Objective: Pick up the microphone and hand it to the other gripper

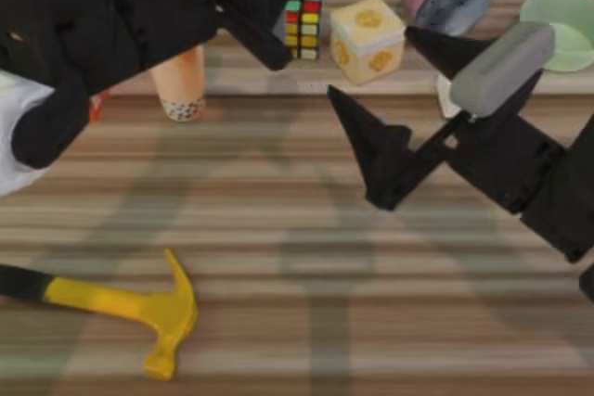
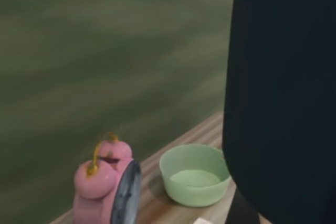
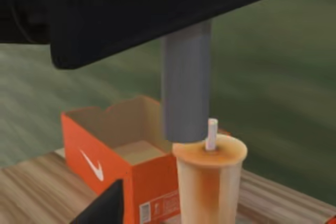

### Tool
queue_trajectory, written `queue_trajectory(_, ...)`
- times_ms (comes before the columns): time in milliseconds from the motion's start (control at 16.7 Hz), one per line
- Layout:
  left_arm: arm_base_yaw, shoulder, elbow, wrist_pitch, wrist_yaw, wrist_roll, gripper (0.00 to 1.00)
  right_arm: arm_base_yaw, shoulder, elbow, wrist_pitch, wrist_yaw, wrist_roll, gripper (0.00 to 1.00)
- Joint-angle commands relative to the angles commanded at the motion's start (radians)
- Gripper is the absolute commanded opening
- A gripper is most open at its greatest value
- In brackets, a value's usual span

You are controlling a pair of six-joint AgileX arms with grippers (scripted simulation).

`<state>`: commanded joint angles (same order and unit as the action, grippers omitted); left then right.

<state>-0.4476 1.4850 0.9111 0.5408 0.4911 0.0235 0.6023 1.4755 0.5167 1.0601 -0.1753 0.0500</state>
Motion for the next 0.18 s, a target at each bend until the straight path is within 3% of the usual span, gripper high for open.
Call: queue_trajectory(180, 0.042, -0.023, -0.021, -0.003, 0.038, 0.000, 0.00, -0.005, -0.059, -0.060, 0.012, -0.015, 0.001, 1.00)
